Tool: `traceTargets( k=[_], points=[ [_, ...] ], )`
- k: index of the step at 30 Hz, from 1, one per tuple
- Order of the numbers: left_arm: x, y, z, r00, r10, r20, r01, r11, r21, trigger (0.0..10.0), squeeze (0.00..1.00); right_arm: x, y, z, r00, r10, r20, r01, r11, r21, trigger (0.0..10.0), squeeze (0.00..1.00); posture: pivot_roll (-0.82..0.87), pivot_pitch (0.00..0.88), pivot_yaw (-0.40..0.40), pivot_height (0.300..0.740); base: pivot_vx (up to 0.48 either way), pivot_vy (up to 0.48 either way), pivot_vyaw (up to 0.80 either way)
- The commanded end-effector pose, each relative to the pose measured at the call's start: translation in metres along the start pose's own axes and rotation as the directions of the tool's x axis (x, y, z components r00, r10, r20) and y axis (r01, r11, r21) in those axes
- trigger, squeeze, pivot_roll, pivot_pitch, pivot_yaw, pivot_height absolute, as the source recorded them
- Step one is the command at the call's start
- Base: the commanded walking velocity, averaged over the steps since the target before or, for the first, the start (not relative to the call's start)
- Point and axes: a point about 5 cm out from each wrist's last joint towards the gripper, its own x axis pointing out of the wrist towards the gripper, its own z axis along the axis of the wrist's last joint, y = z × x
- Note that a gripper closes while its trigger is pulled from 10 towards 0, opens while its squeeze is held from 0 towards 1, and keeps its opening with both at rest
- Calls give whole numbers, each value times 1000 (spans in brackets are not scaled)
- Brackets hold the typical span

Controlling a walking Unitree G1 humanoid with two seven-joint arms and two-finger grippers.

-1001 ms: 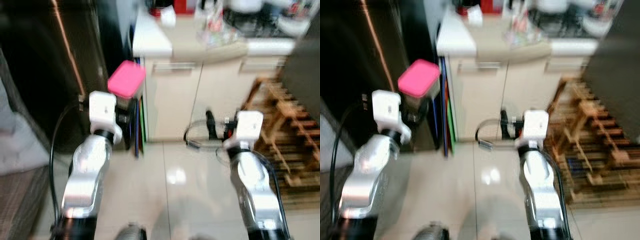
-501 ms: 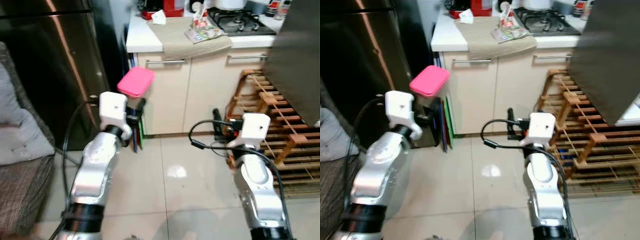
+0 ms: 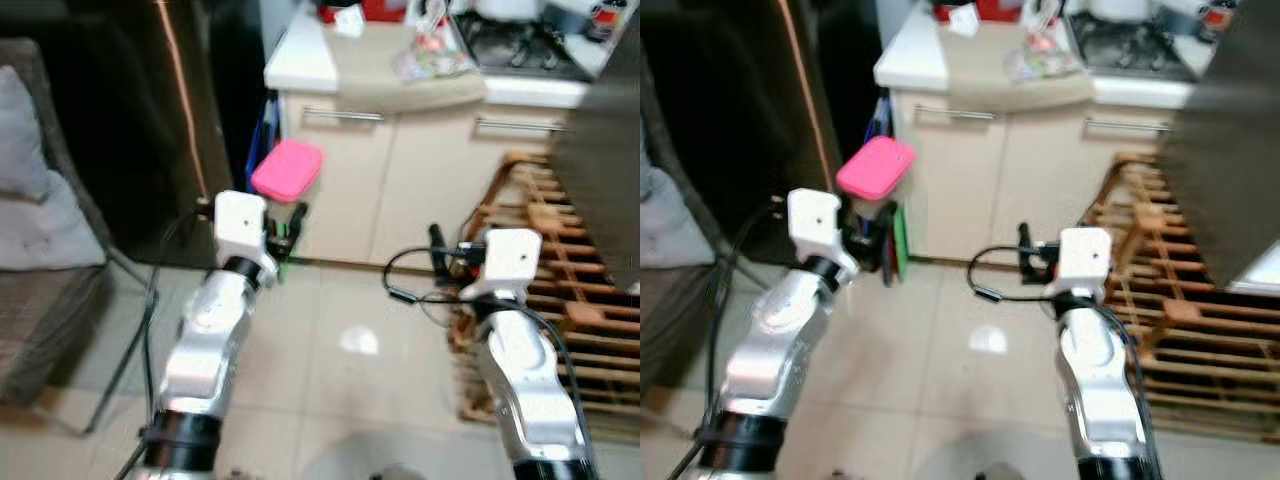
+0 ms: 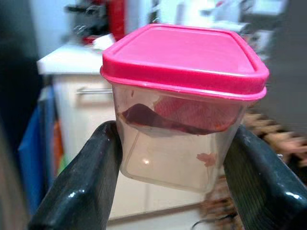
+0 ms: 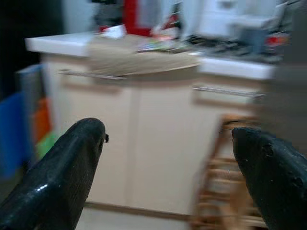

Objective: Restocking fridge

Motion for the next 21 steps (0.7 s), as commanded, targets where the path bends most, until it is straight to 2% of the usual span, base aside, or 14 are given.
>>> traceTargets(
  k=[1, 8, 21],
  points=[
    [-2, 8, 4, 1000, 21, 19, -21, 1000, 10, 10000, 0, 1, 6, 5, 1000, 24, 13, -24, 1000, 5, 10000, 0, -124, 19, 8, 740, 0, -480, 0],
    [0, 6, 4, 1000, 6, 27, -6, 1000, 1, 10000, 0, 0, 5, 3, 1000, 28, 5, -28, 1000, 4, 10000, 0, -129, 14, 14, 740, 0, -480, -650],
    [10, 10, 9, 999, -3, 45, 2, 1000, 22, 10000, 0, 4, 7, 6, 999, 19, 26, -19, 1000, 6, 10000, 0, -126, 0, 22, 740, 0, -480, 0]
  ],
)
